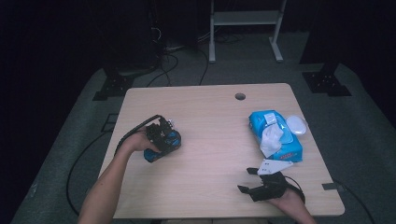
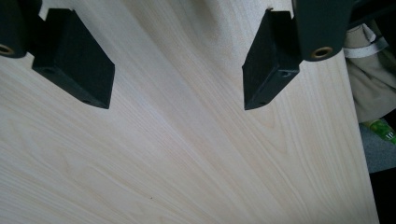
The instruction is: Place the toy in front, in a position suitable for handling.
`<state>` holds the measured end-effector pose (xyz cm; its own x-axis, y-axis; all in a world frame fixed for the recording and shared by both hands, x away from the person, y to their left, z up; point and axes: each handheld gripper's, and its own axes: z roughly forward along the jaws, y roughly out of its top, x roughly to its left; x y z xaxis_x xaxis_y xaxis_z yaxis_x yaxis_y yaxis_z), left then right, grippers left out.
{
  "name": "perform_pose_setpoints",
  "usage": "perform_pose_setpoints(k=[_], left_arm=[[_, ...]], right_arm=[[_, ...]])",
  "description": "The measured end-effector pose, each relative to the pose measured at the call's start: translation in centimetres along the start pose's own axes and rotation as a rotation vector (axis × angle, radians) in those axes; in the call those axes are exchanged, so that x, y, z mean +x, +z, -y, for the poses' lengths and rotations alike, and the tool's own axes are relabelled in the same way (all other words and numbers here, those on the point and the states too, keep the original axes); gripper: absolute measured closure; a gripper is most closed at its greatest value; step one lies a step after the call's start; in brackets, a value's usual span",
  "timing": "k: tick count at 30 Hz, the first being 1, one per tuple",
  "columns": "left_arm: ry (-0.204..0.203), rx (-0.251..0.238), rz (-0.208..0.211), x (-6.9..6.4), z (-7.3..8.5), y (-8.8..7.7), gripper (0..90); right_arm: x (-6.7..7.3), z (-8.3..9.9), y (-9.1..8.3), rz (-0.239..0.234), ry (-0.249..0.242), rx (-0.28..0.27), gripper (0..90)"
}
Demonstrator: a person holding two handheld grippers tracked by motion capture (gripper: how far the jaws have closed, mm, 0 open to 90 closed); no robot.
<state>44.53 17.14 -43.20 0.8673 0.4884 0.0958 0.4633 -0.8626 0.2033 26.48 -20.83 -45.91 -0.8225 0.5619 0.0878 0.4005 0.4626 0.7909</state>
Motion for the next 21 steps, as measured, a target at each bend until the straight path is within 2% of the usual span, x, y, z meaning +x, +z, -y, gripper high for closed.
perform_pose_setpoints(k=[1,4,7,12,21], left_arm=[[-0.007,0.002,0.002,0.09,0.08,0.11,27.3],[0.011,0.033,0.011,0.0,0.16,0.5,27.2],[0.012,0.023,0.023,0.14,0.22,0.51,27.1],[-0.009,0.02,0.049,0.56,0.44,0.59,26.9],[-0.03,0.017,0.067,0.73,0.72,0.66,24.2]], right_arm=[[0.0,0.02,-0.07,0.001,0.0,-0.002,24.4],[-0.1,0.07,-0.13,0.002,0.002,-0.002,24.4],[-0.08,0.05,-0.14,0.001,0.002,-0.002,24.4],[-0.1,0.04,-0.14,0.001,0.001,-0.003,24.4],[-0.05,0.06,-0.21,0.002,0.001,-0.003,24.4]])
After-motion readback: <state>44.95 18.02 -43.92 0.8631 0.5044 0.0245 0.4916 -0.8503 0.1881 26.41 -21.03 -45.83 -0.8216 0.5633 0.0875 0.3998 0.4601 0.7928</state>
